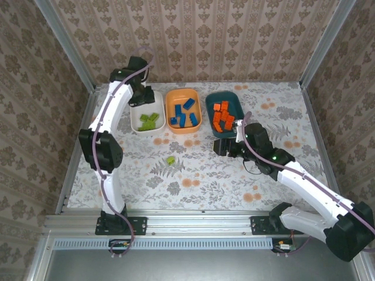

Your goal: Sort the legos into containers by color

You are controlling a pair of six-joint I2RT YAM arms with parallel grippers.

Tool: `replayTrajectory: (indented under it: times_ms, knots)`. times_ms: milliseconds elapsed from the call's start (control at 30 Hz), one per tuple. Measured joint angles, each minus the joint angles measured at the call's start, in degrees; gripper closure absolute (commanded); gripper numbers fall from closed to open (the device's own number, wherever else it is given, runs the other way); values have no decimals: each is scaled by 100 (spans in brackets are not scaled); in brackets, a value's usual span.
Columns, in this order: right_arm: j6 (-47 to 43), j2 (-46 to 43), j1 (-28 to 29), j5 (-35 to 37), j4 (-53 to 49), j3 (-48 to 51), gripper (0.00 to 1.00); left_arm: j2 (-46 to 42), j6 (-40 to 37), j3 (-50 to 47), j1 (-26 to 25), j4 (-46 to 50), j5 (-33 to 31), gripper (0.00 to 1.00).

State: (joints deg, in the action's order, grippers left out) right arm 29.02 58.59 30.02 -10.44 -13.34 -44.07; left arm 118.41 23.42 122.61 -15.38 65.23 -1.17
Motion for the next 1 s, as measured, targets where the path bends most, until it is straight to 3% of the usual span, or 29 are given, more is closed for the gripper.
replayTrajectory:
  times_ms: [267, 567, 1000]
  knots:
    - [-695, -466, 706, 216, 155, 0, 25, 1360, -221, 887, 334, 234, 31, 78]
    - [-1399, -553, 1558, 647, 129, -13, 24, 1838, -225, 1211, 756, 251, 323, 77]
    - [-1403, -302, 1847, 1174, 116, -111, 23, 2236, -111, 1294, 826, 205, 756, 54]
